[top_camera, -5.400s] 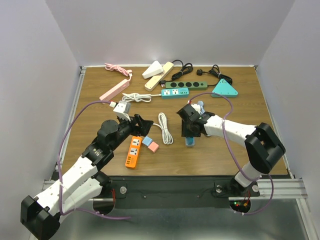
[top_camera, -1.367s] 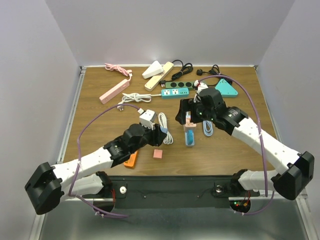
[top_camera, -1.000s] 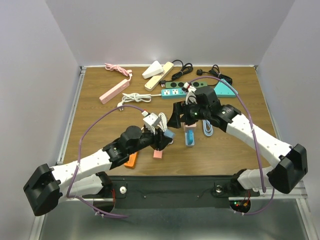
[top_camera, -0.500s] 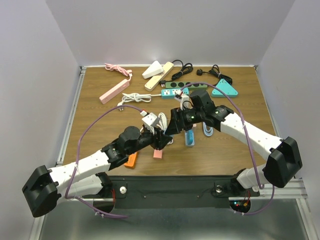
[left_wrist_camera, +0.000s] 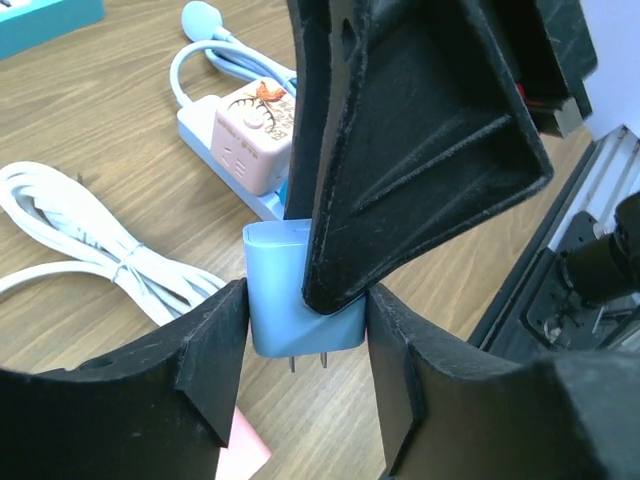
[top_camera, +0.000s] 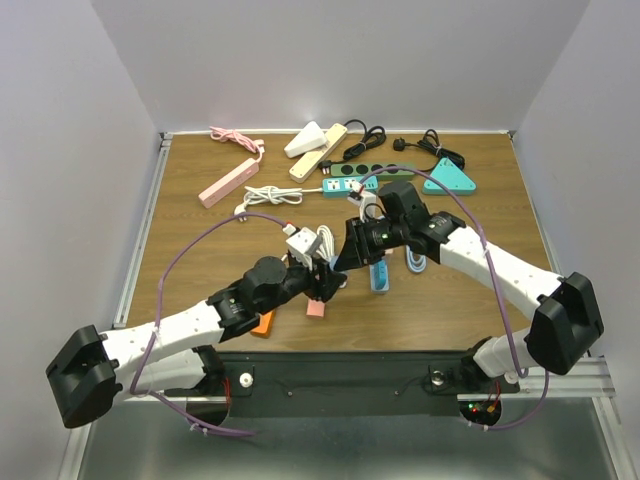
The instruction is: Insert the plug
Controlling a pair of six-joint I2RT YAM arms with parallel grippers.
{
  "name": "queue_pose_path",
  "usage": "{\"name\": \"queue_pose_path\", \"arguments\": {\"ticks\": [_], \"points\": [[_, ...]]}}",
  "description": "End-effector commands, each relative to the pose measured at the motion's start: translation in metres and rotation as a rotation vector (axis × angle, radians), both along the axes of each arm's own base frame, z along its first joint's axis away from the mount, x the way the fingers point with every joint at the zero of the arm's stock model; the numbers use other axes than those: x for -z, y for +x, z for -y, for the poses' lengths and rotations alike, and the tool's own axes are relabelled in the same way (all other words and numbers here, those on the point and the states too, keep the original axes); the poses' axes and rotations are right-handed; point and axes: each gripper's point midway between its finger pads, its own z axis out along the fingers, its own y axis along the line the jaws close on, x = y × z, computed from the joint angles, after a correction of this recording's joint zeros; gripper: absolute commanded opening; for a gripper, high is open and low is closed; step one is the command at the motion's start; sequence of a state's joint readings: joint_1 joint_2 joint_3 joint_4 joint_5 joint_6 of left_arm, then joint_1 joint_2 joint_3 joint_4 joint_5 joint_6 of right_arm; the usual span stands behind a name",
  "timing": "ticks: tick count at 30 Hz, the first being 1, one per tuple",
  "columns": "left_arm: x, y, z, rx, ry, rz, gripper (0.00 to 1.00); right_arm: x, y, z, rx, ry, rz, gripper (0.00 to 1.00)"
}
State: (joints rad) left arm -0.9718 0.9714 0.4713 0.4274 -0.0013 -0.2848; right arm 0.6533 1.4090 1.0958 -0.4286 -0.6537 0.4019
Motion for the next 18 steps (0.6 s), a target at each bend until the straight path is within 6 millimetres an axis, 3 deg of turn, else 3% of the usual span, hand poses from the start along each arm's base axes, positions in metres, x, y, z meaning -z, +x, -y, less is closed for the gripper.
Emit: {"name": "queue_pose_path", "arguments": {"ticks": [1, 4, 5, 7, 9, 11, 15, 18], "points": [[-0.010, 0.011, -0.008, -0.103, -0.047, -0.015, 0.76, -0.008, 0.024, 0.005, 0.080, -0.014, 0.131, 0.00], [0.000, 0.017, -0.029, -0.226, -0.023, -0.071, 0.98, -0.011, 0.049, 0.021, 0.158, -0.033, 0.167, 0.00], [0.011, 0.021, -0.043, -0.298, 0.021, -0.097, 0.99, -0.012, 0.063, 0.032, 0.204, -0.040, 0.177, 0.00], [0.010, 0.025, -0.058, -0.384, 0.030, -0.127, 0.99, -0.014, 0.078, 0.044, 0.240, -0.052, 0.208, 0.00], [0.029, 0.024, -0.085, -0.512, 0.112, -0.200, 0.99, -0.016, 0.091, 0.056, 0.275, -0.061, 0.230, 0.00], [0.033, 0.027, -0.094, -0.574, 0.127, -0.214, 0.99, -0.016, 0.101, 0.065, 0.296, -0.069, 0.243, 0.00], [0.044, 0.031, -0.086, -0.578, 0.166, -0.240, 0.99, -0.015, 0.107, 0.073, 0.303, -0.066, 0.243, 0.01], [0.047, 0.038, -0.062, -0.531, 0.176, -0.263, 0.99, -0.014, 0.107, 0.079, 0.313, -0.073, 0.252, 0.00]]}}
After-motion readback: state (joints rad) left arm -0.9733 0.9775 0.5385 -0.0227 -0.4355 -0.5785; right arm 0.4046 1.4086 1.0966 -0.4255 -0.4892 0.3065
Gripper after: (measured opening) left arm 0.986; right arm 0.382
